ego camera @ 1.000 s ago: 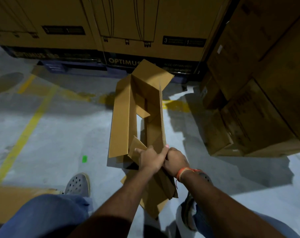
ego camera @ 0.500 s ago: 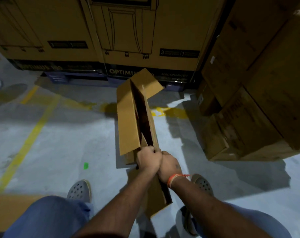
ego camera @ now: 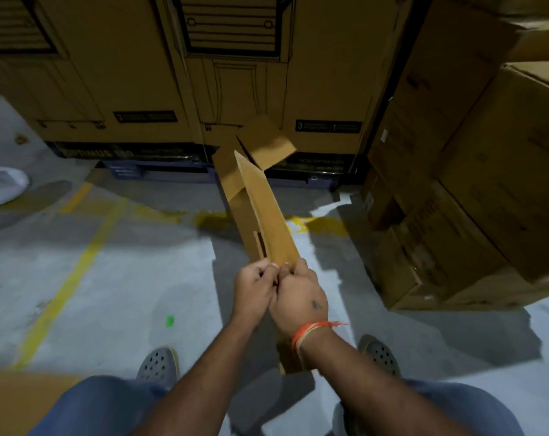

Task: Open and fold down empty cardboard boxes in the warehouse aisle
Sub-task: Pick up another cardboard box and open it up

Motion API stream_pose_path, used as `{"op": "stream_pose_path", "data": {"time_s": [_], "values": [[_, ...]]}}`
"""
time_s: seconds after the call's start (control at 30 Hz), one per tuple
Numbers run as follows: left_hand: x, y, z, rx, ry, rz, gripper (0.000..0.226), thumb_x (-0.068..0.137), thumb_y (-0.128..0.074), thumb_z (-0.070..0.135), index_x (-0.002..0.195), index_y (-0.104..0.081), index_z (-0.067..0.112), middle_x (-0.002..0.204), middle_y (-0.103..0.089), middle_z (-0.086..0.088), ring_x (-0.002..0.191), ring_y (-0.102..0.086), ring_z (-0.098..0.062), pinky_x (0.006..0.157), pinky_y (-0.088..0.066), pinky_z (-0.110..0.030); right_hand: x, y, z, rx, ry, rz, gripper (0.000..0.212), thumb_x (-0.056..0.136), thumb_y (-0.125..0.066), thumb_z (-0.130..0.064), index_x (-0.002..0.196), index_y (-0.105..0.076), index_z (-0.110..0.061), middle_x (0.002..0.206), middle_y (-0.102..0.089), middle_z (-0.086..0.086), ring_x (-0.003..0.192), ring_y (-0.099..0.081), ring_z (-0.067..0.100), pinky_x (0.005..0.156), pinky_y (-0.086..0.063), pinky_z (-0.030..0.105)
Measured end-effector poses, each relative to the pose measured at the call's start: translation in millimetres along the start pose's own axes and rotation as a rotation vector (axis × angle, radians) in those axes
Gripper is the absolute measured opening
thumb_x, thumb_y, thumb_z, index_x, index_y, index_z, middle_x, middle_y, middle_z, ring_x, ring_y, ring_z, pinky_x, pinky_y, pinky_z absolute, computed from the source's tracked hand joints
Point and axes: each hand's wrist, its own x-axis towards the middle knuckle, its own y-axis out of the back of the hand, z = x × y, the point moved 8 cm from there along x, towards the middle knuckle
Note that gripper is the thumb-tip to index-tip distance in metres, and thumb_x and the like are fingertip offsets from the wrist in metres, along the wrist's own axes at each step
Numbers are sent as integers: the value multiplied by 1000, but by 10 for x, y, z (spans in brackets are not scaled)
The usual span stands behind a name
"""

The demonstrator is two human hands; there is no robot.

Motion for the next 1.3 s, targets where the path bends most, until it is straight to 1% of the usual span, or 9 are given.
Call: {"op": "stream_pose_path", "data": {"time_s": [0.13,0.27,0.37,0.43,0.53,0.67,0.9,1.13,1.3], "values": [[-94,745,-362,-124,141,81,29,101,-55,3,74,-66,6,66,-64,-5,65,-58,-15,64,-48,-31,-87,-635,-484,70,102,-126,58,94,-41,-45,143,-40,-13,131,-40,9,119,-45,29,98,-44,39],[-12,1658,-1224,136,370,223,21,97,-58,4,109,-73,11,108,-75,-15,100,-71,-37,91,-58,-51,-279,-1651,-588,250,181,-651,78,95,-43,-59,159,-17,-23,146,-30,12,134,-37,36,114,-34,41],[142,2143,-1781,644,540,193,76,90,-65,4,158,-31,7,153,-46,-19,134,-50,-37,105,-48,-41,-243,-2023,-235,200,138,-766,77,100,-45,-55,161,-14,-20,155,-27,16,139,-36,37,115,-34,38],[252,2146,-1893,802,528,137,85,86,-66,12,159,-23,2,156,-38,-22,142,-40,-37,108,-41,-36,-106,-2119,76,205,43,-758,73,102,-46,-49,161,-16,-18,159,-25,16,143,-33,34,117,-31,37],[454,1705,-1989,894,414,-66,80,80,-59,27,155,-36,5,154,-39,-19,142,-40,-34,108,-41,-34,150,-2238,606,243,-145,-697,68,103,-49,-43,160,-22,-19,160,-28,15,142,-36,33,115,-33,37],[673,1093,-2453,1099,264,-339,80,94,-60,24,163,-19,20,169,-11,-12,152,-22,-31,121,-27,-33,397,-2587,1238,185,-278,-643,71,101,-52,-38,160,-17,-23,158,-30,15,141,-35,36,115,-34,42],[907,663,-2955,1193,227,-460,80,96,-57,24,163,-13,19,169,3,-16,155,-2,-39,125,-17,-50,752,-3221,1462,-53,-181,-679,81,100,-52,-42,160,1,-36,169,9,6,153,5,36,119,-22,56],[1197,316,-3496,1315,202,-624,82,100,-53,36,163,-2,22,167,21,-16,155,9,-40,125,-9,-51,886,-3797,1534,-204,-91,-691,83,100,-47,-44,159,11,-36,164,28,7,153,17,34,118,-14,57],[1140,268,-3996,1451,322,-810,86,101,-52,45,162,6,29,164,32,-9,153,18,-40,121,-14,-58,732,-4180,1750,-200,-88,-859,83,100,-49,-44,159,10,-36,162,34,5,151,23,33,116,-23,62]]}}
